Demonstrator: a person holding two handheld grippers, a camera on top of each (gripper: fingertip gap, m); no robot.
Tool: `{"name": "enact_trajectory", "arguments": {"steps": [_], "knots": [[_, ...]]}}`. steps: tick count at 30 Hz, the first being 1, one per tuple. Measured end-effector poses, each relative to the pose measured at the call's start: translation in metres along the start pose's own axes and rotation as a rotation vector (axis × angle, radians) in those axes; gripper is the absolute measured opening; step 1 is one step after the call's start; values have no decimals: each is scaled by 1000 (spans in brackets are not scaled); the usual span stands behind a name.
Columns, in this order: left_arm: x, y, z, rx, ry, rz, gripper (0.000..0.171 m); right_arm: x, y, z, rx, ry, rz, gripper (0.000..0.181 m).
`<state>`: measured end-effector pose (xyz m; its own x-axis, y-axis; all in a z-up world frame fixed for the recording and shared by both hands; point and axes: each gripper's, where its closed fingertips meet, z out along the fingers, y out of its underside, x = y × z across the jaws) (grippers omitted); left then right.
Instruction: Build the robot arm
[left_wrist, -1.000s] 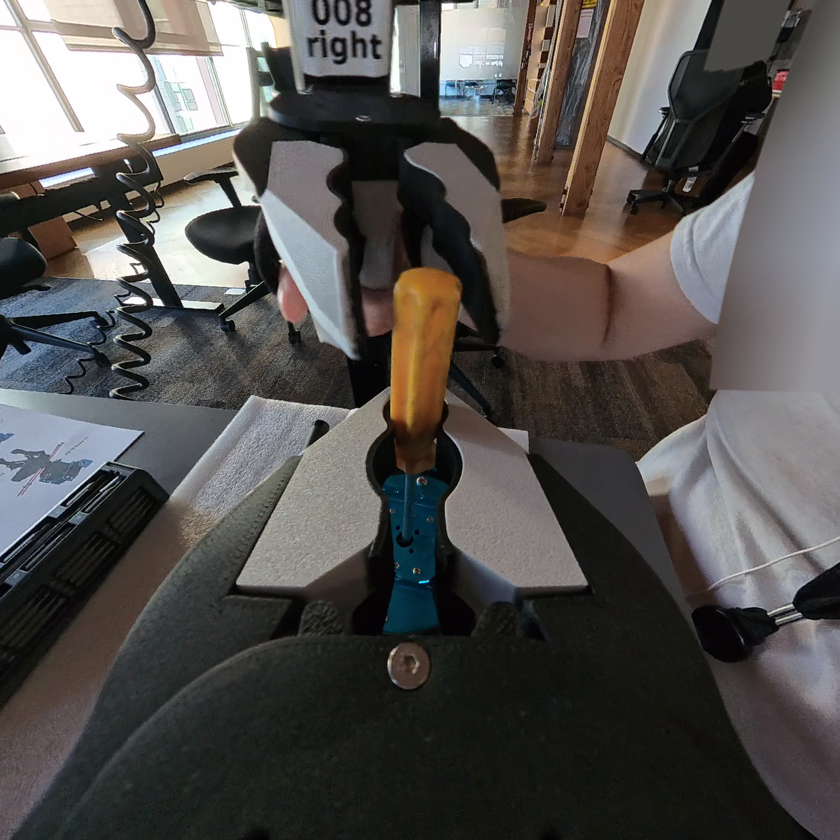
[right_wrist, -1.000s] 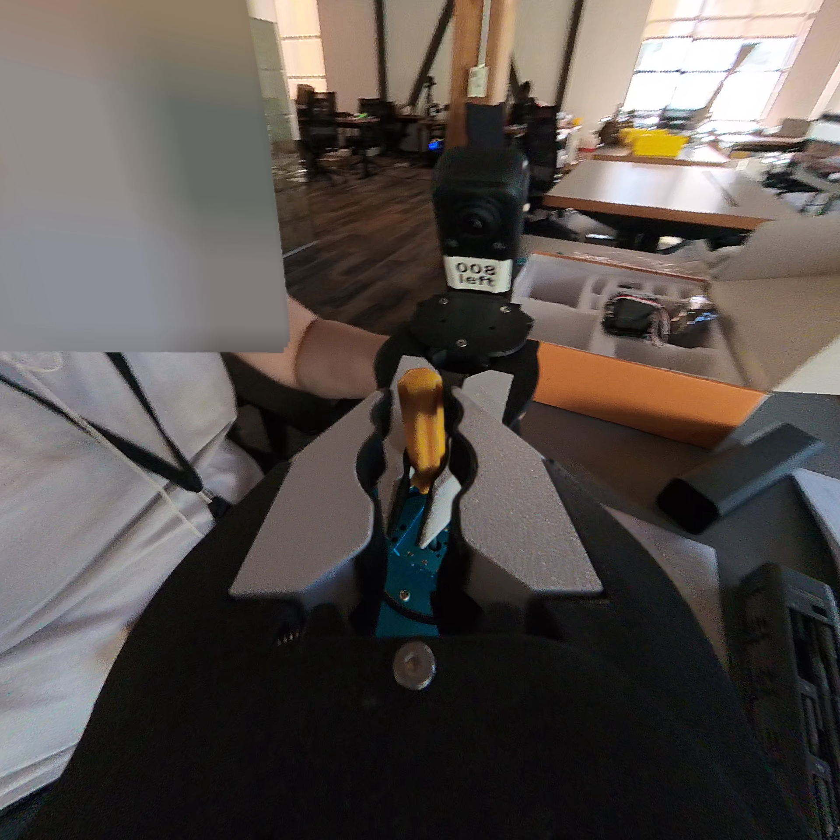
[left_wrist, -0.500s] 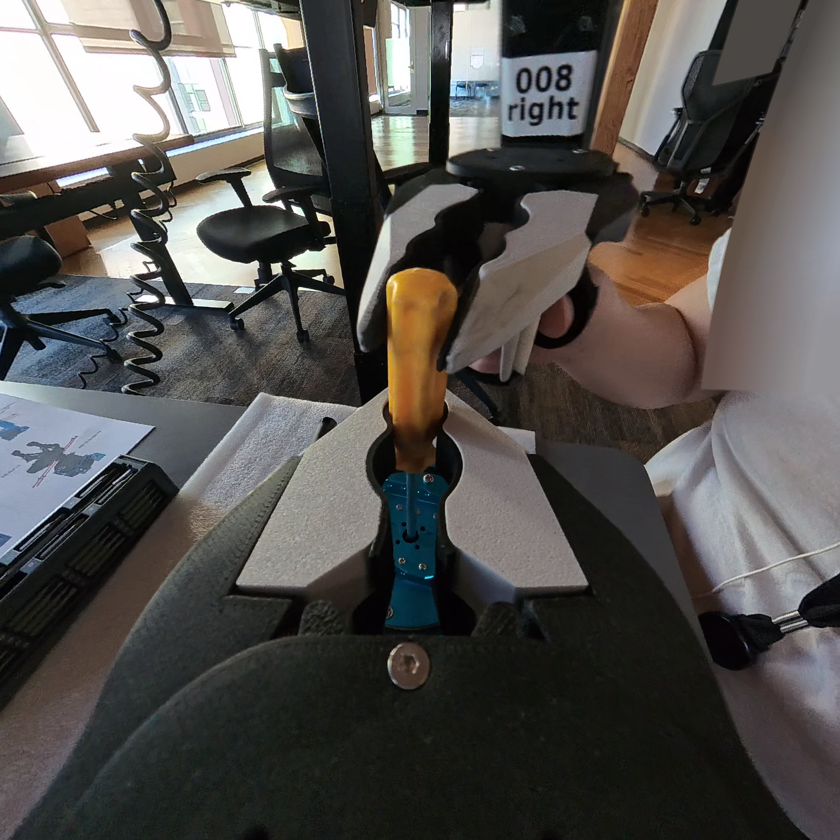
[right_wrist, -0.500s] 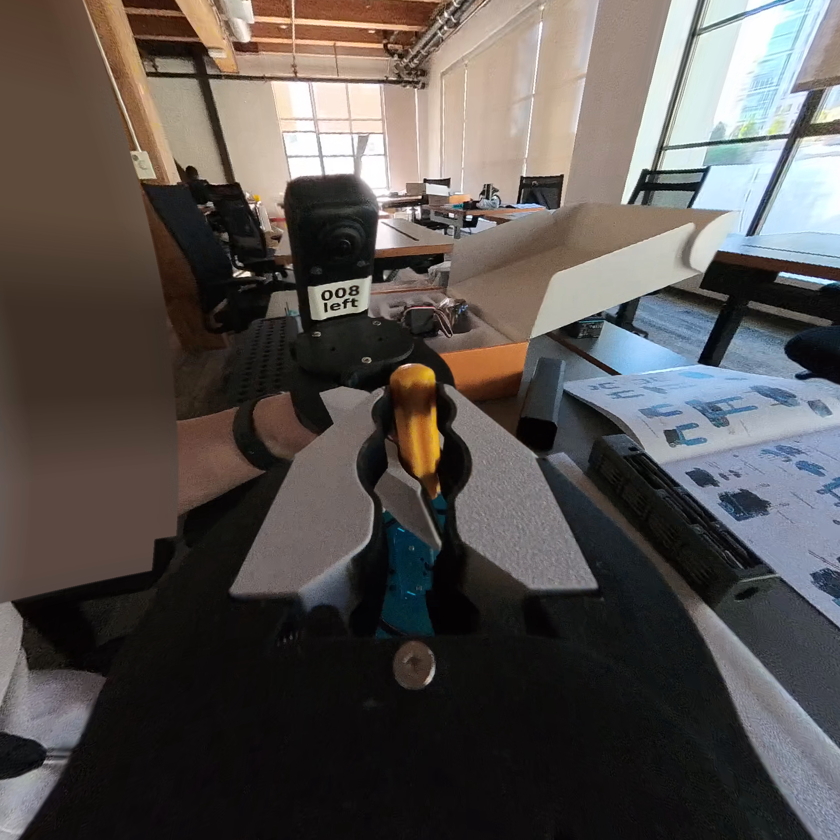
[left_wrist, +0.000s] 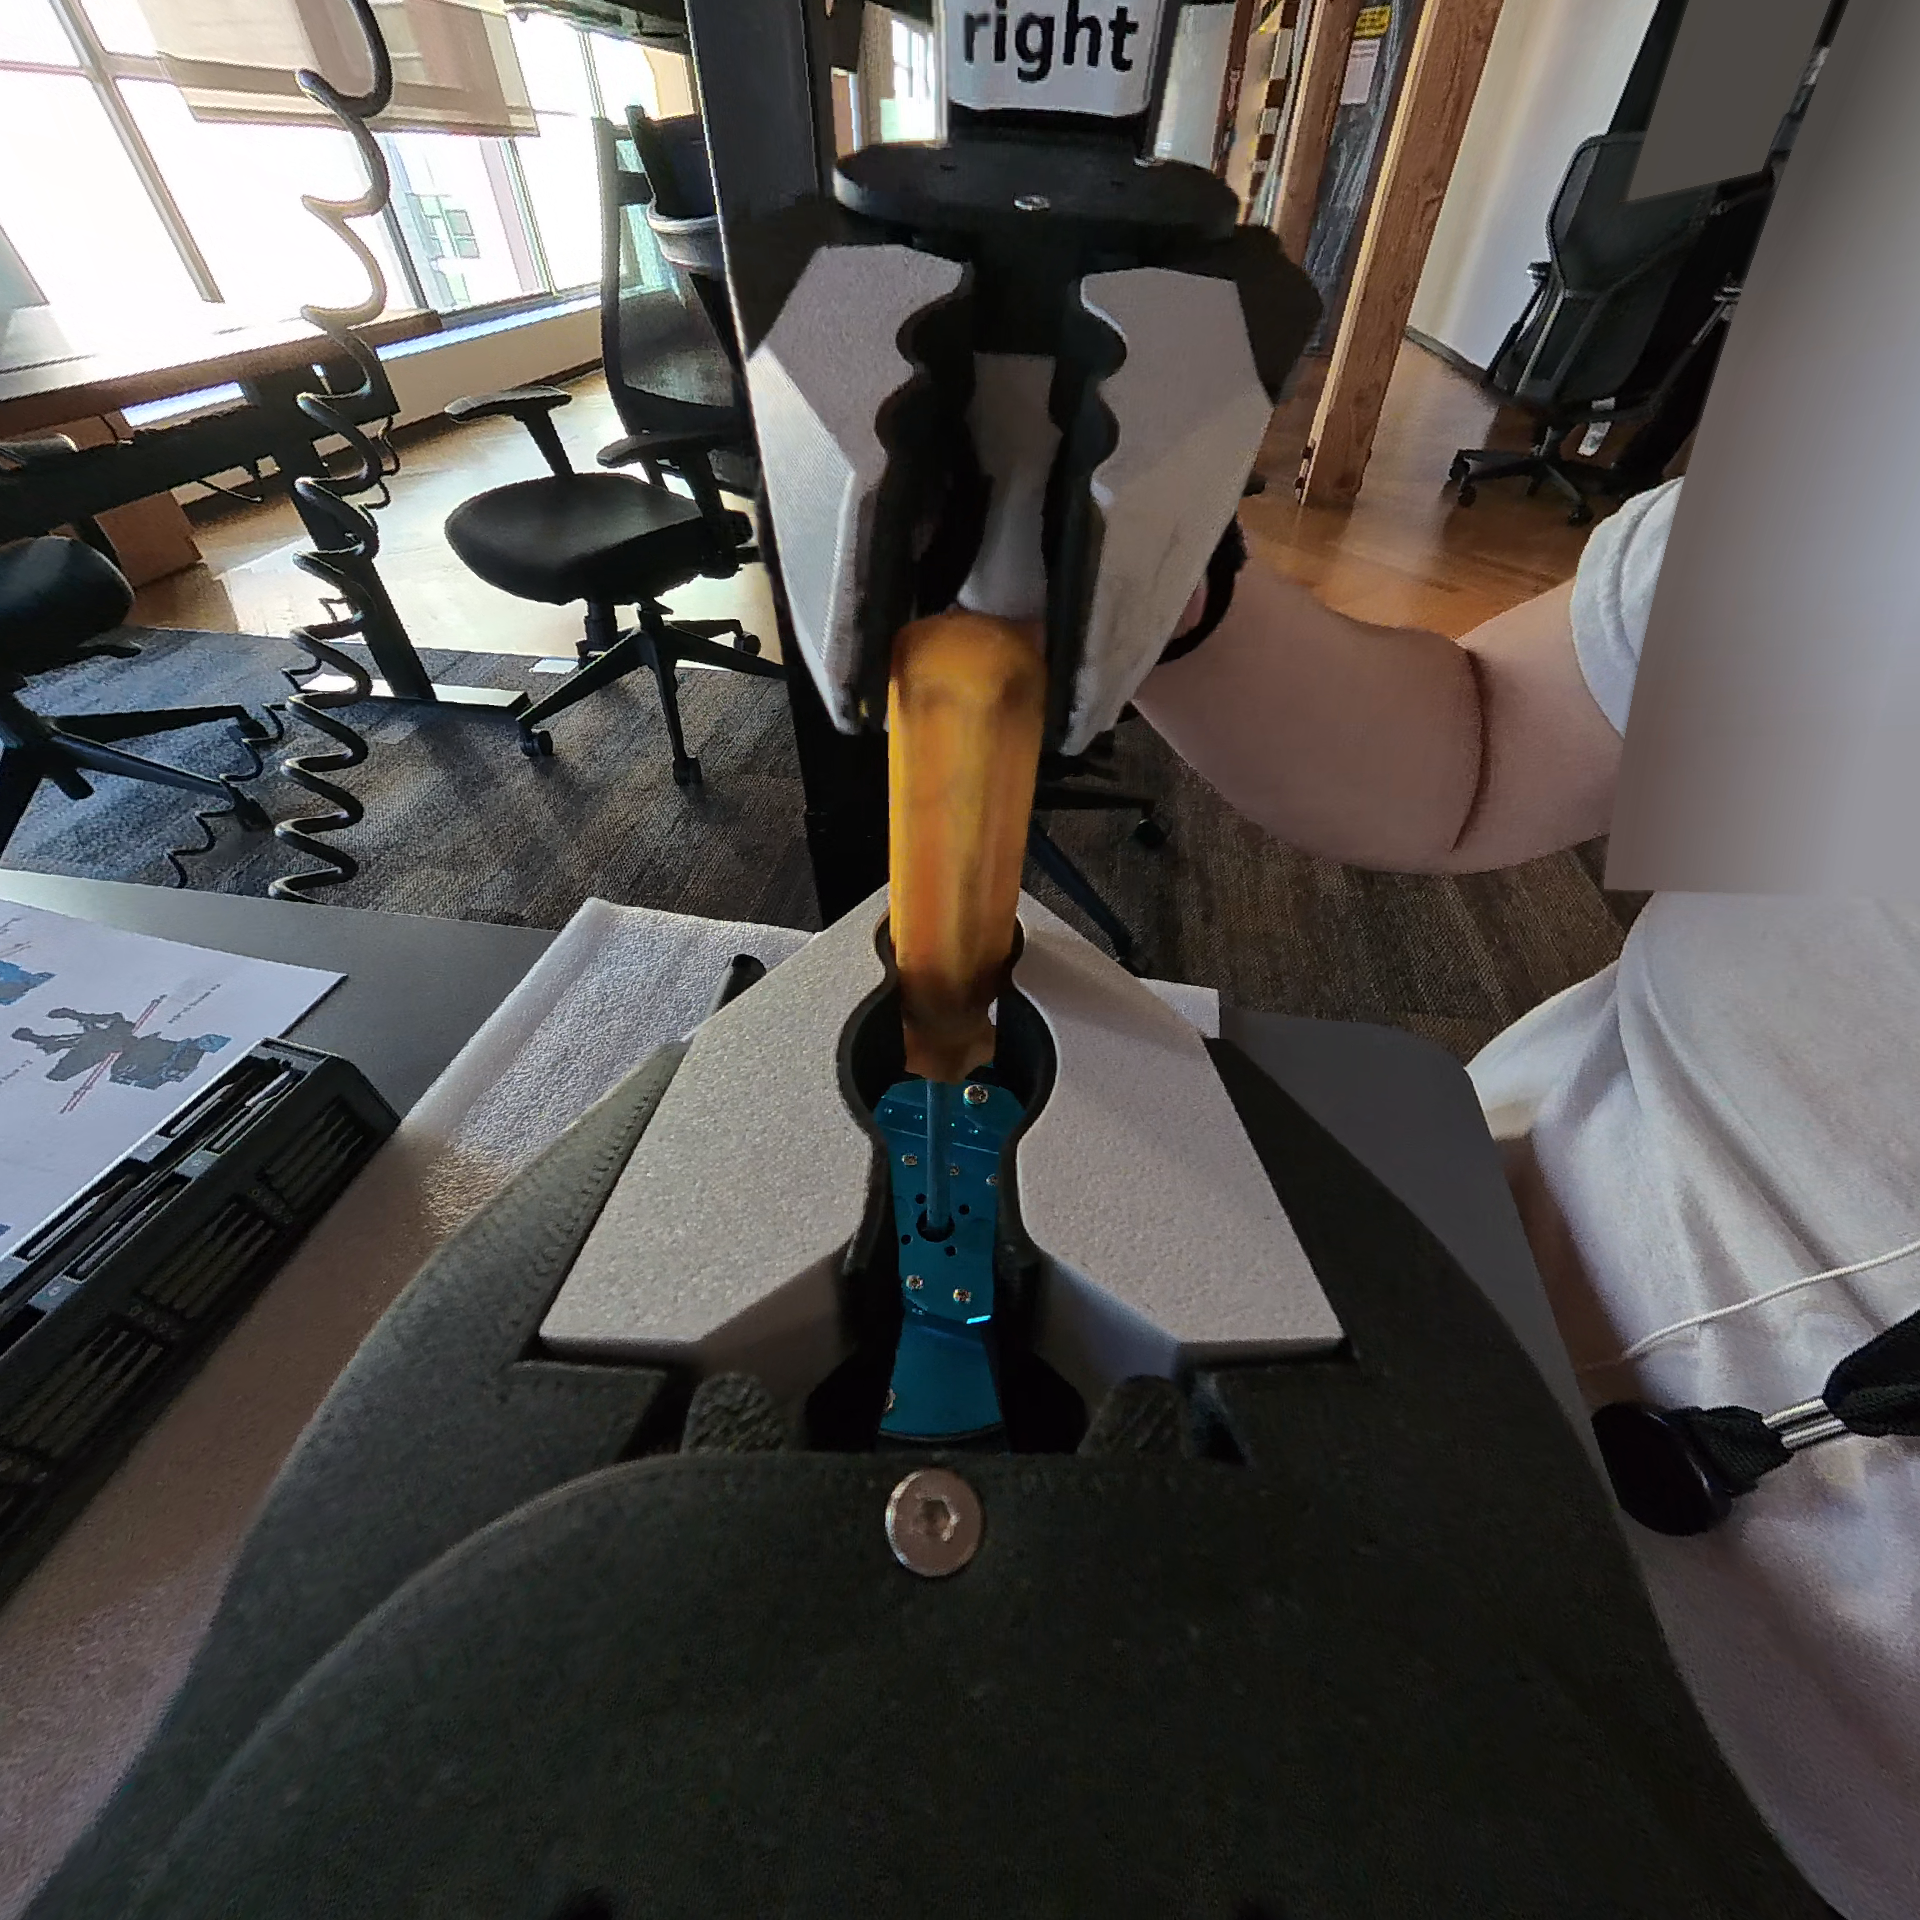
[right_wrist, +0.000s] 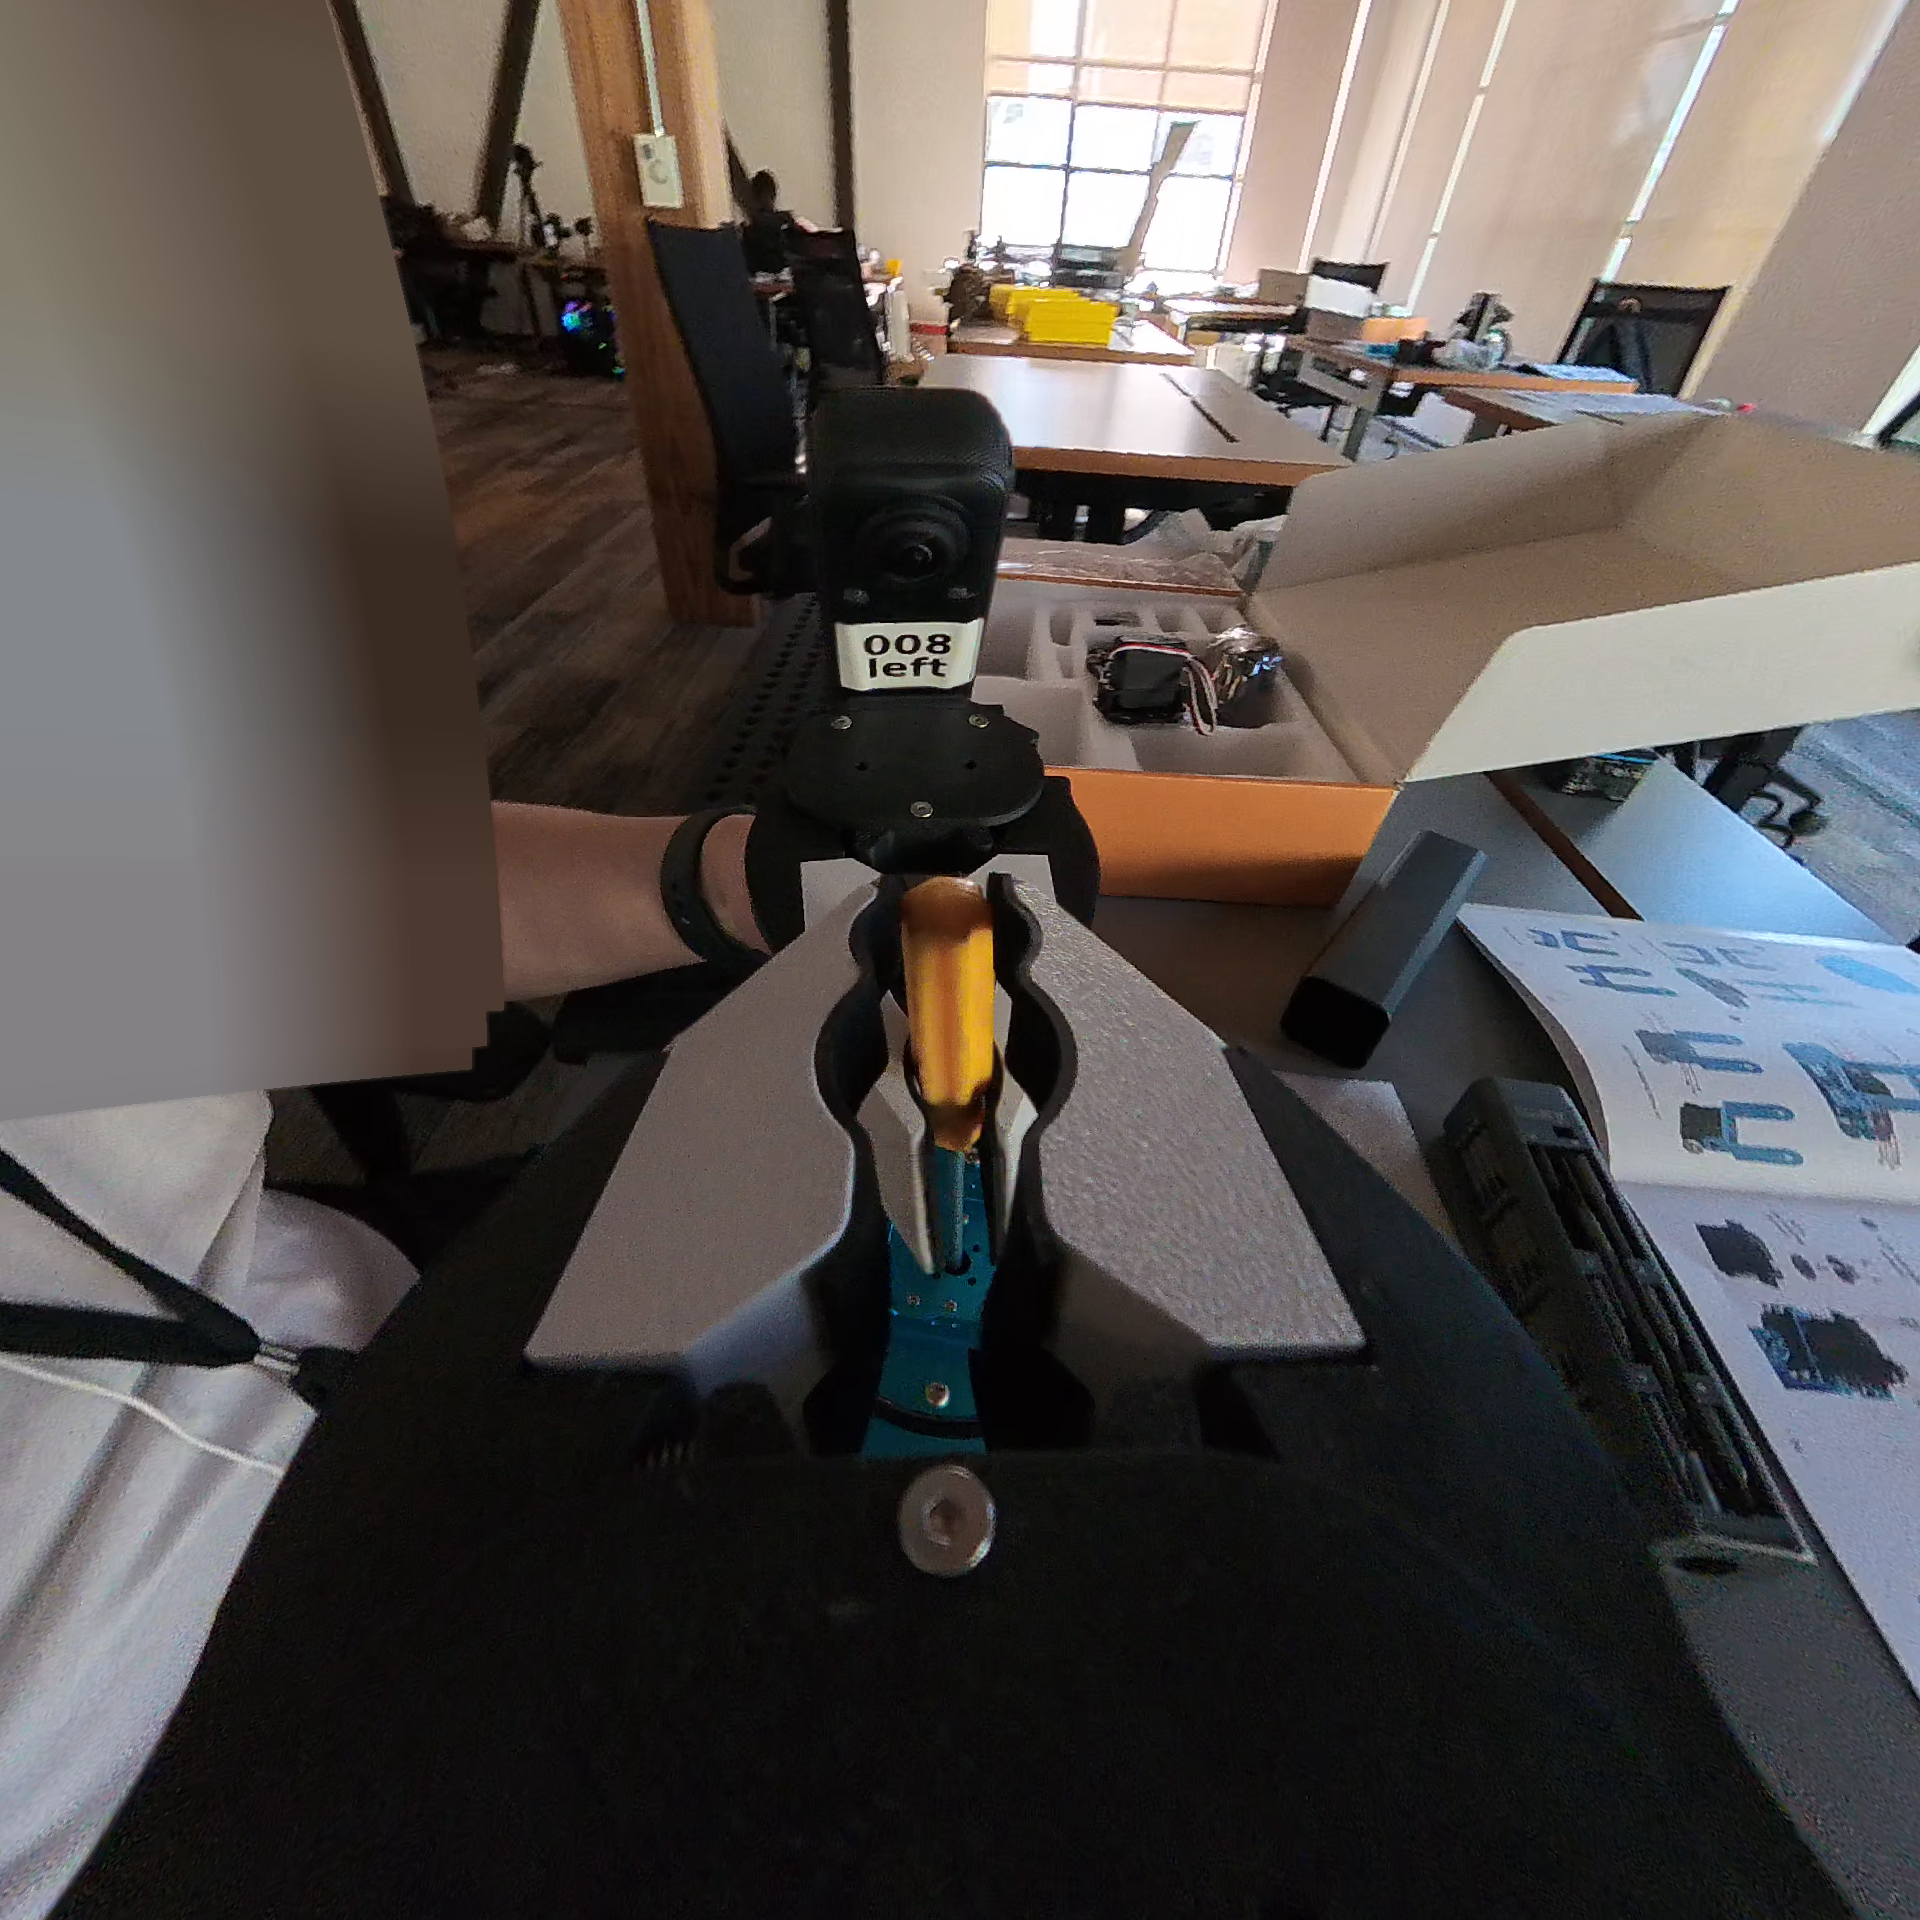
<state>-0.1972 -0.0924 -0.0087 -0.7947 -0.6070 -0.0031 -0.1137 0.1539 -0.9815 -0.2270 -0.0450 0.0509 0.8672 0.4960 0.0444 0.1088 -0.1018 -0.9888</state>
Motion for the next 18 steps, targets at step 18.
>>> {"name": "enact_trajectory", "arguments": {"steps": [18], "knots": [[1,-1,4,-9,4,16,9,-3,5,1,-85,-82,-17,15]]}}
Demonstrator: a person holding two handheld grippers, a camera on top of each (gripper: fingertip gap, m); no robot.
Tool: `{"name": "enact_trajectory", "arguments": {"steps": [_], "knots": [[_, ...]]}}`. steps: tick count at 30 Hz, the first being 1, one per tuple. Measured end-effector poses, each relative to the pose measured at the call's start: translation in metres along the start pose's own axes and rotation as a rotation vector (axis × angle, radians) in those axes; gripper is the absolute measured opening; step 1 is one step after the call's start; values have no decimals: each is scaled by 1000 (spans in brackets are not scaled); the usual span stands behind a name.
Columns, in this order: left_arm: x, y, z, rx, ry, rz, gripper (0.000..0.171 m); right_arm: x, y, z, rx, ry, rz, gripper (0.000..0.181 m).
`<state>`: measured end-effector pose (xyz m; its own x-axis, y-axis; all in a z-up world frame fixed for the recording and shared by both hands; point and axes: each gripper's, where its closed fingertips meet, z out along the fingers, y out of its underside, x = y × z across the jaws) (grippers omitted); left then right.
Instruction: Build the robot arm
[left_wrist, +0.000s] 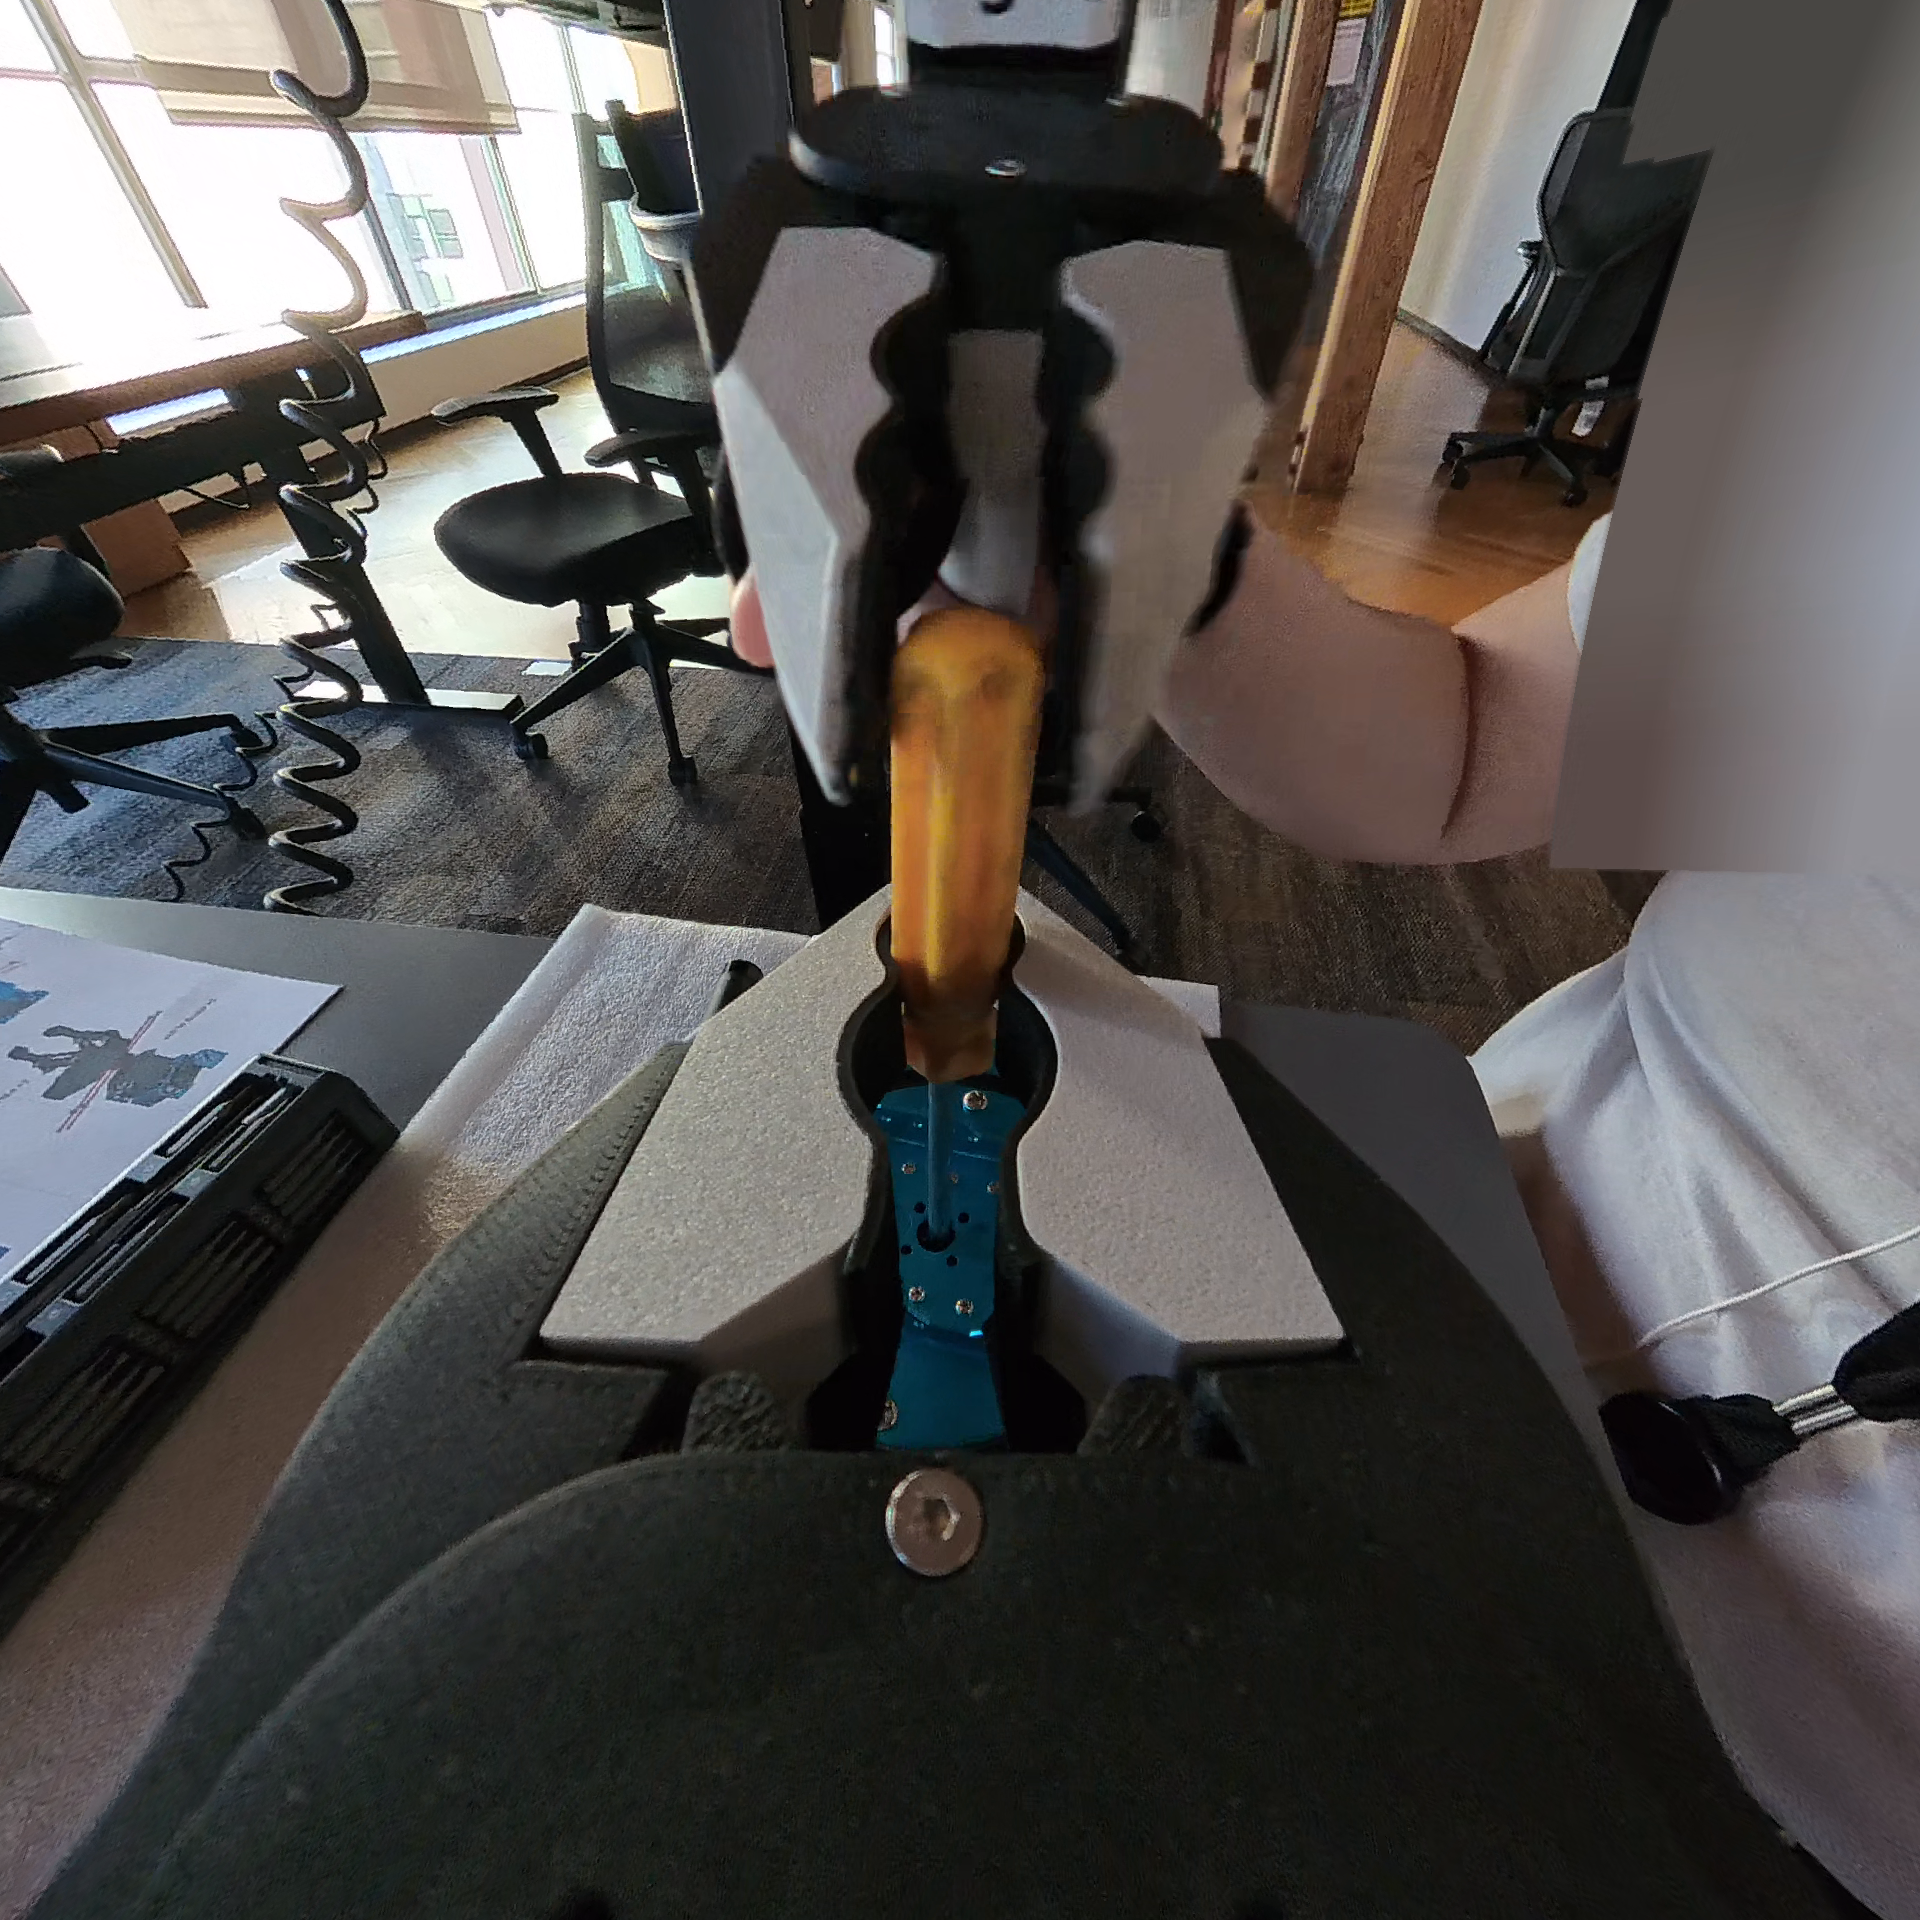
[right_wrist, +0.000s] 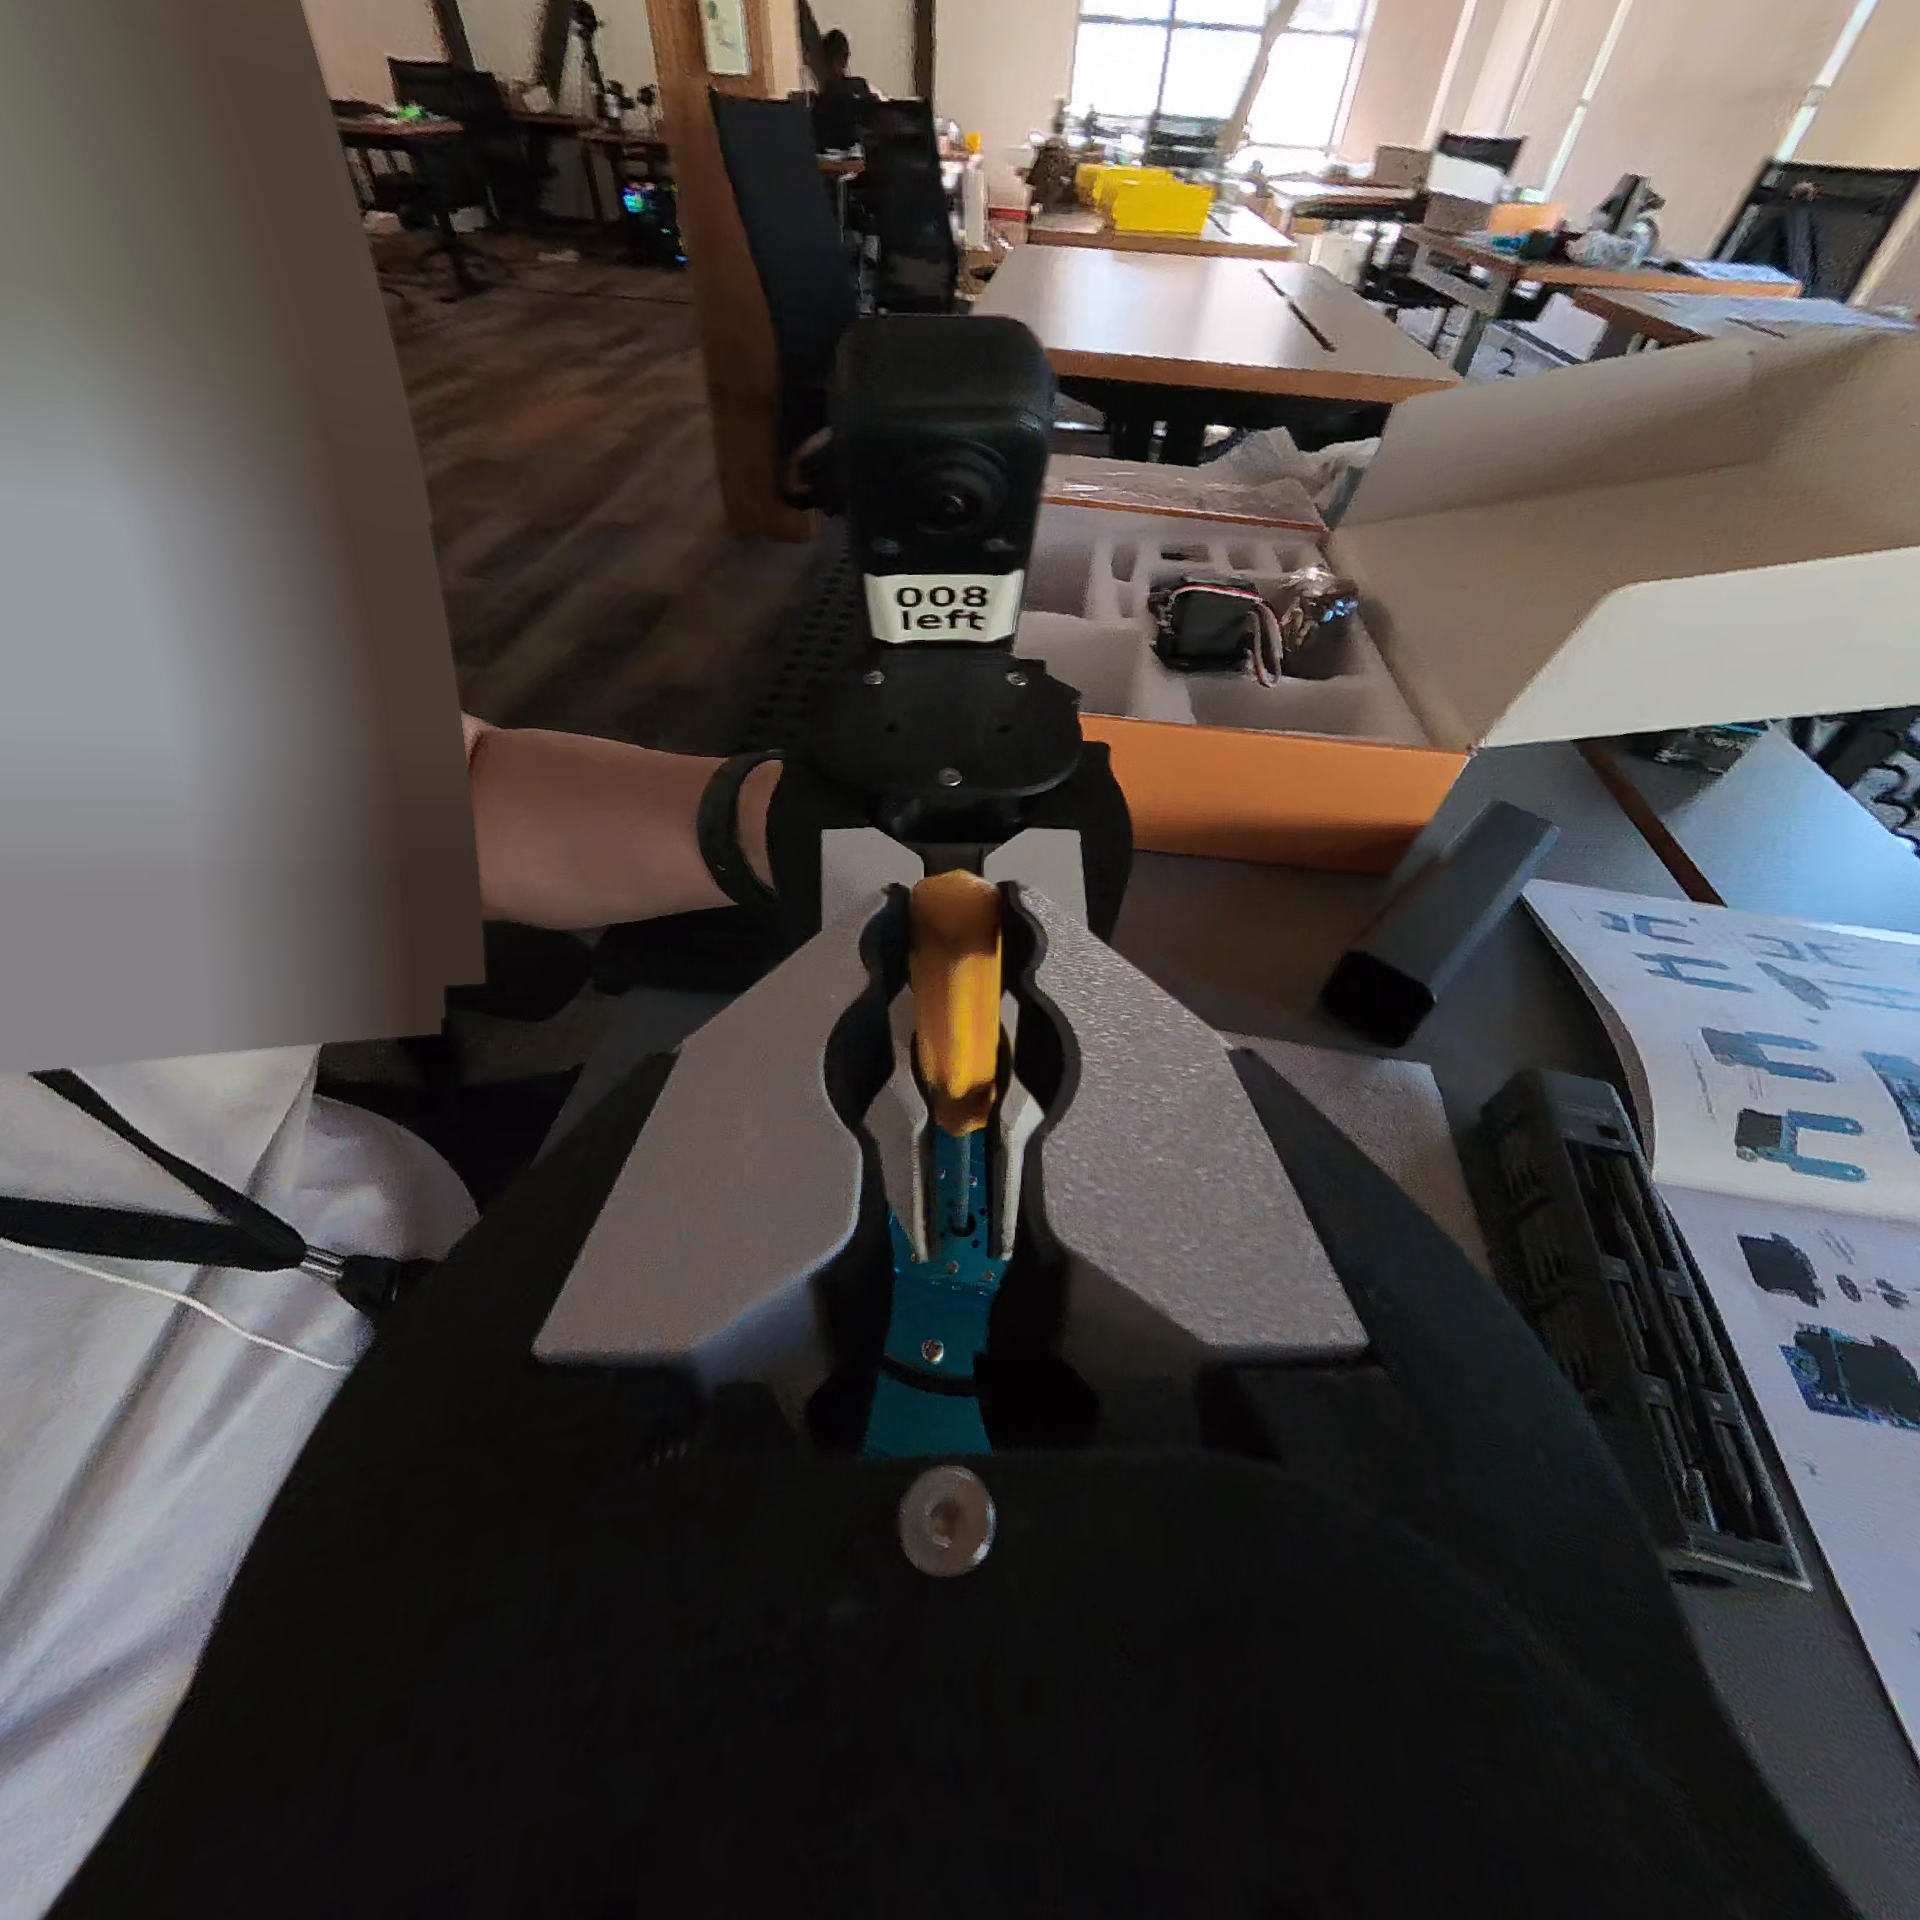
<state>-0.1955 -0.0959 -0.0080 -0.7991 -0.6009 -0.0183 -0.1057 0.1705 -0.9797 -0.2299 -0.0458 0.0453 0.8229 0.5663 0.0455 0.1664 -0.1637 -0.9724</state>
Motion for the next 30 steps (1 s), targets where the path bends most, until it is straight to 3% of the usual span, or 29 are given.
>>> {"name": "enact_trajectory", "arguments": {"steps": [4,9,12,14,17,19,22,25,30], "knots": [[-1,0,-1,3,-9,-3,9,2,1,2,13,79,-16,16],[-3,1,-2,-2,-25,-5,10,10,1,1,72,408,100,16],[0,1,-1,-7,-16,11,10,8,1,0,68,525,45,16],[0,1,-1,-5,-20,7,10,8,0,1,62,433,41,16],[0,1,-1,-5,-12,0,10,2,1,3,50,145,64,37],[1,1,-1,-9,-7,5,10,-3,0,0,63,-13,39,21],[1,1,0,-14,-7,9,10,-1,2,-1,57,-59,-26,17],[-2,1,-1,-5,-22,-4,10,5,2,1,54,43,23,17],[-4,1,-2,2,-32,-10,9,13,2,-1,152,466,131,18]]}}
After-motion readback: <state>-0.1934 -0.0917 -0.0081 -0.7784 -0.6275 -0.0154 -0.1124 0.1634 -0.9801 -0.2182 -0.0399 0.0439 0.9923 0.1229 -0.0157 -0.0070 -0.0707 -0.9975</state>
